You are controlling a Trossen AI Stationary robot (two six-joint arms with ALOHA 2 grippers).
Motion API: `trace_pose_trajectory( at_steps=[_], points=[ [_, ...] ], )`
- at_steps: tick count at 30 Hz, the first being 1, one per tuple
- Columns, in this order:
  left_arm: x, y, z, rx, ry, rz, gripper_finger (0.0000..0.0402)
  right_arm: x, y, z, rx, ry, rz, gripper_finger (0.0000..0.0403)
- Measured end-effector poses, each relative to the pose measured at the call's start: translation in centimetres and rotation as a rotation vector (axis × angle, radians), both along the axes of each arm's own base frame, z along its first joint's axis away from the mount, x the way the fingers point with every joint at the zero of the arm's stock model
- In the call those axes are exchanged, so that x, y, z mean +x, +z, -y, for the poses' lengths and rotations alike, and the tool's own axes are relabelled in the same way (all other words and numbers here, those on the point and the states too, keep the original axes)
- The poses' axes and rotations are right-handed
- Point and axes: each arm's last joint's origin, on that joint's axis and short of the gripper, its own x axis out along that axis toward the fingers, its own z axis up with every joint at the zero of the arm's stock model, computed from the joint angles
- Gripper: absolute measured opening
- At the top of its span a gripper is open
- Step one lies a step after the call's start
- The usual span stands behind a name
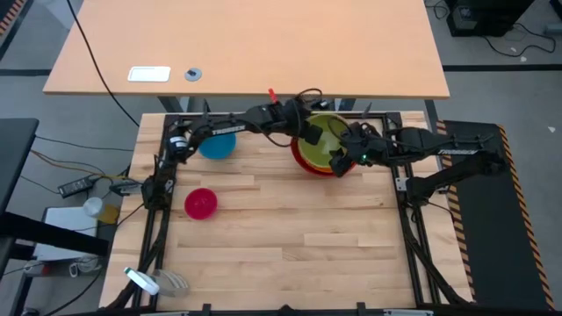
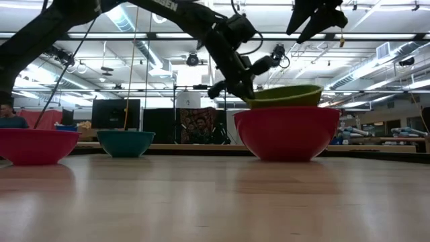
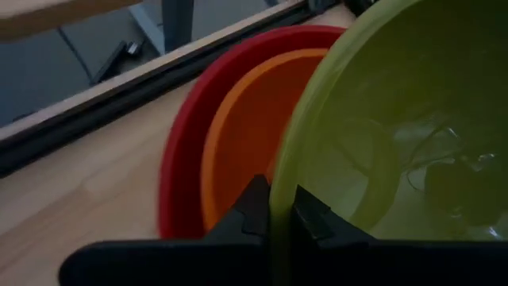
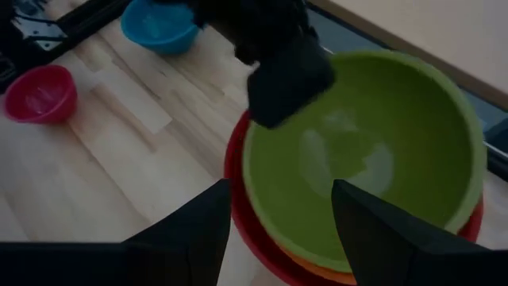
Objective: Nest bowls inside each other
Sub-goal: Stack the green bowl on top of the orange bowl
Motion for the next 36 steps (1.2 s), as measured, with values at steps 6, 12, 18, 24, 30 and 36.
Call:
trace_pose_trajectory(
  at_steps=[6, 12, 18, 24, 30, 36],
  points=[
    [0.8, -1.7, 0.7, 0.029, -0.011, -0.06, 0.0016, 0.2, 0.2, -0.7, -0.006, 0.015, 0.034, 0.0224],
    [1.3, -2.0, 0.6, 0.064, -0.013, -0.043, 0.0016, 0.3, 0.2, -0.9, 0.005, 0.012, 0.051, 0.0224],
    [1.3, -2.1, 0.9, 0.093, -0.021, -0.065, 0.0043, 0.3, 0.2, -1.3, 0.01, 0.021, 0.055, 0.0224],
    [1.3, -2.0, 0.7, 0.092, -0.006, -0.063, 0.012, 0.3, 0.2, -1.2, 0.01, 0.021, 0.054, 0.0224],
    [1.0, -1.3, 0.9, 0.106, -0.013, -0.064, 0.0193, 0.3, 0.2, -1.2, 0.006, 0.022, 0.051, 0.0224],
    [0.0, -0.4, 0.7, 0.133, -0.041, -0.123, 0.0219, 0.3, 0.2, -1.0, -0.005, 0.023, 0.043, 0.0224]
  ],
)
